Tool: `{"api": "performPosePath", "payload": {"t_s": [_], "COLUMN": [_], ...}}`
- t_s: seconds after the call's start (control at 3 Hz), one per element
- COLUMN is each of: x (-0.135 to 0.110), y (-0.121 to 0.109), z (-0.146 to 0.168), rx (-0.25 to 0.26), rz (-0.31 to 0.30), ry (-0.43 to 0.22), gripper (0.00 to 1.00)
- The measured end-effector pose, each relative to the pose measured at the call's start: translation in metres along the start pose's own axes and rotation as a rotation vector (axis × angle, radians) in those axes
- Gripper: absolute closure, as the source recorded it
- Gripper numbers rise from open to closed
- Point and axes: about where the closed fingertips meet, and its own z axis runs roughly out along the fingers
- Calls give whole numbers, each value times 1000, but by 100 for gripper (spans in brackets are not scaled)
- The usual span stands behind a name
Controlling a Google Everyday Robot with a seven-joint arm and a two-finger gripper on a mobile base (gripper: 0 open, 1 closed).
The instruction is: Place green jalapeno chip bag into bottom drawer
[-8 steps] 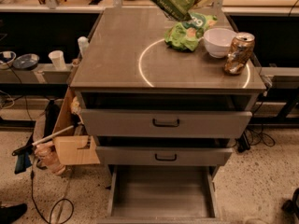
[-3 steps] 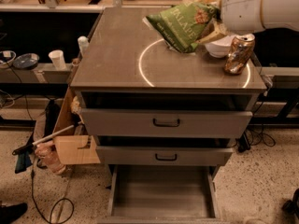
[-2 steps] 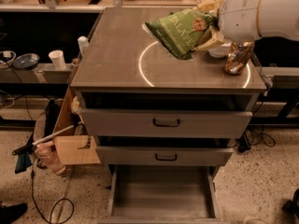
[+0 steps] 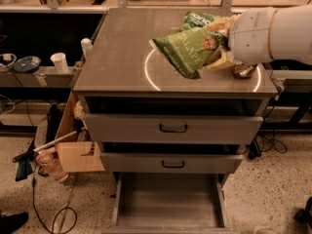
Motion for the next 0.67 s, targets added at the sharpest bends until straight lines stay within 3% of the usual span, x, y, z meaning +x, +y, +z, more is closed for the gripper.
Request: {"api": "performPosePath", "payload": {"t_s": [0.67], "x": [-3], "y": [32], "z": [-10], "rx": [-12], "rz": [70], "ry": [34], "gripper": [100]}}
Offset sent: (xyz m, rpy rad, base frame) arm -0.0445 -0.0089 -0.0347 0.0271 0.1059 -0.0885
